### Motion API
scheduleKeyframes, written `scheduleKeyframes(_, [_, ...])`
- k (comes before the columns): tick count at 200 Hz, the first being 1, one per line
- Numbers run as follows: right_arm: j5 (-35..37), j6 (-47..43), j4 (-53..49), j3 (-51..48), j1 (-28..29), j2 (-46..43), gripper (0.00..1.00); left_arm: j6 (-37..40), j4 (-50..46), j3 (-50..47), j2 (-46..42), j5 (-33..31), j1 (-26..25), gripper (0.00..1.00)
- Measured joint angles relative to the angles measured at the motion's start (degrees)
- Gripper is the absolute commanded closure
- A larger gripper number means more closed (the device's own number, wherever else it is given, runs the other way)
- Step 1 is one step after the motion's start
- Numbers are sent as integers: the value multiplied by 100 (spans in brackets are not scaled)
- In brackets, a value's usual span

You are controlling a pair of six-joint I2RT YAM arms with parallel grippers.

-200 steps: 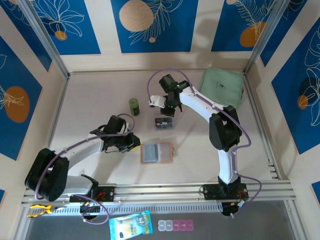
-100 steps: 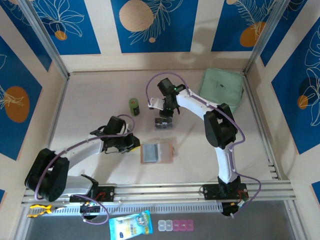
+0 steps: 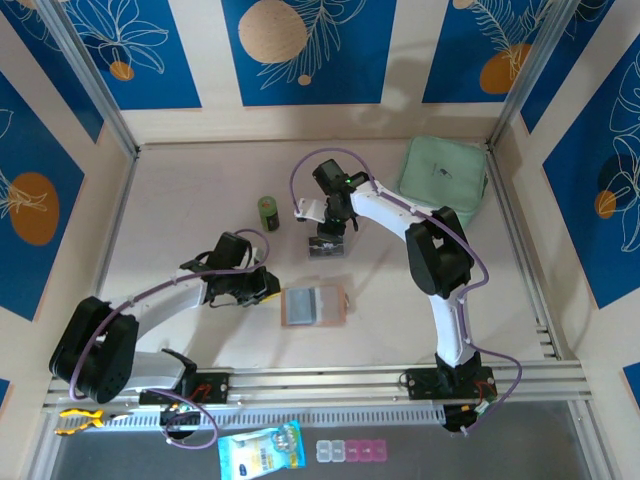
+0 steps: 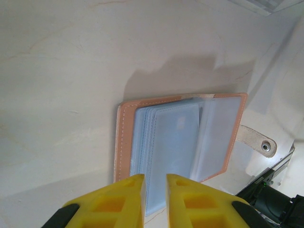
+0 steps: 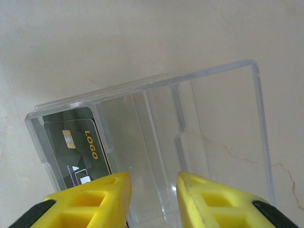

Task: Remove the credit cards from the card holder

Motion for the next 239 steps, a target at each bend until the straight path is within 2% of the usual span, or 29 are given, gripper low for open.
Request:
scheduleKeyframes(46, [55,470,70,-177,17,-413,67,0,85,0,85,94,-2,81])
scheduleKeyframes(78, [-129,1294,201,-647,94,-1115,70,0,179,0,199,133,-37,83])
scheduleKeyframes(170, [-726,5692,1478,-3110,575,-3099,79,-15,337,-9,579,153,-345,87])
scheduleKeyframes(201, [-938,6918,1958,-3668,800,-3460,82,-15,356,-79,678,151,-391,89])
scheduleKeyframes(239, [-1394,8091,2146,-3947,927,-3506,84,-15,337,-122,802,103,-431,92])
